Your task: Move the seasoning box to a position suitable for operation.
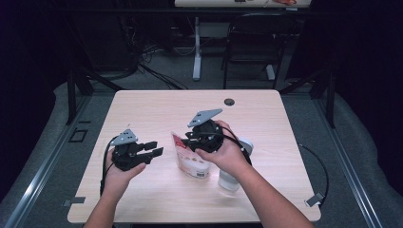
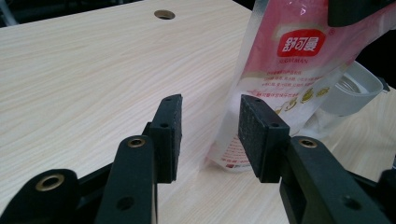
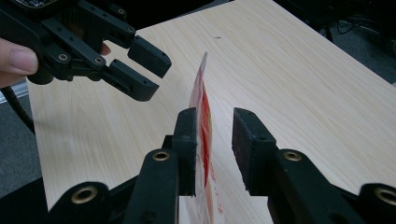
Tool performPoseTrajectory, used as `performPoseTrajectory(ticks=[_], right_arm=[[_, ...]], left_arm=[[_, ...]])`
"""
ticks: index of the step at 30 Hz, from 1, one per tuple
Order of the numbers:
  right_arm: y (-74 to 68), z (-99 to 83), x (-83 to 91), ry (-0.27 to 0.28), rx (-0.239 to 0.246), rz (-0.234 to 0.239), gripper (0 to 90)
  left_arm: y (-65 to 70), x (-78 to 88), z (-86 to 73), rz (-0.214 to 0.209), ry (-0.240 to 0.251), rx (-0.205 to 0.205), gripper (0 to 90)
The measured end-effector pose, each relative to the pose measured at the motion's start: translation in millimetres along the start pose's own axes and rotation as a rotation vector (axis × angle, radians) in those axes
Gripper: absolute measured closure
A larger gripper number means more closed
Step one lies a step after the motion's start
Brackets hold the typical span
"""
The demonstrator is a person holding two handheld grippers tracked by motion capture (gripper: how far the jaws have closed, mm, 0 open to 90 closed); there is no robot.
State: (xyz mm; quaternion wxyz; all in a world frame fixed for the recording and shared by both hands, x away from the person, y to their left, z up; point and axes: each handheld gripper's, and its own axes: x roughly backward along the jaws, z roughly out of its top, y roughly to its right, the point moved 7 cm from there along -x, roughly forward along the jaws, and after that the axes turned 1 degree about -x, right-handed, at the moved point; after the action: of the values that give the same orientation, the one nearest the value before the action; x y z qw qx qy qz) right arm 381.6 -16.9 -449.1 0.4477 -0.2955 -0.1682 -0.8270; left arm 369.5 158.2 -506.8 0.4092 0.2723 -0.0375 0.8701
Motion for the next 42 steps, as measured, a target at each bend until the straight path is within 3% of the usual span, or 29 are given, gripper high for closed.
performPoseTrajectory(ticks=[14,23,30,42], right_arm=[[-4.7,8.7,-14.6,-0.086,0.046,0.002,73.8],[-4.5,6.5,-24.2,-0.127,0.045,0.023,78.2],[-6.0,6.7,-24.6,-0.141,0.051,0.034,88.8],[-8.3,4.4,-18.9,-0.143,0.078,0.041,90.0]], left_arm=[[-0.6,0.2,-0.2,0.000,-0.001,-0.002,60.0],[-0.4,-0.2,-0.5,-0.001,-0.002,-0.001,59.9],[-0.2,-0.6,-0.6,-0.002,-0.003,0.000,59.9],[-3.2,-2.3,-4.2,0.002,-0.017,-0.001,59.8]])
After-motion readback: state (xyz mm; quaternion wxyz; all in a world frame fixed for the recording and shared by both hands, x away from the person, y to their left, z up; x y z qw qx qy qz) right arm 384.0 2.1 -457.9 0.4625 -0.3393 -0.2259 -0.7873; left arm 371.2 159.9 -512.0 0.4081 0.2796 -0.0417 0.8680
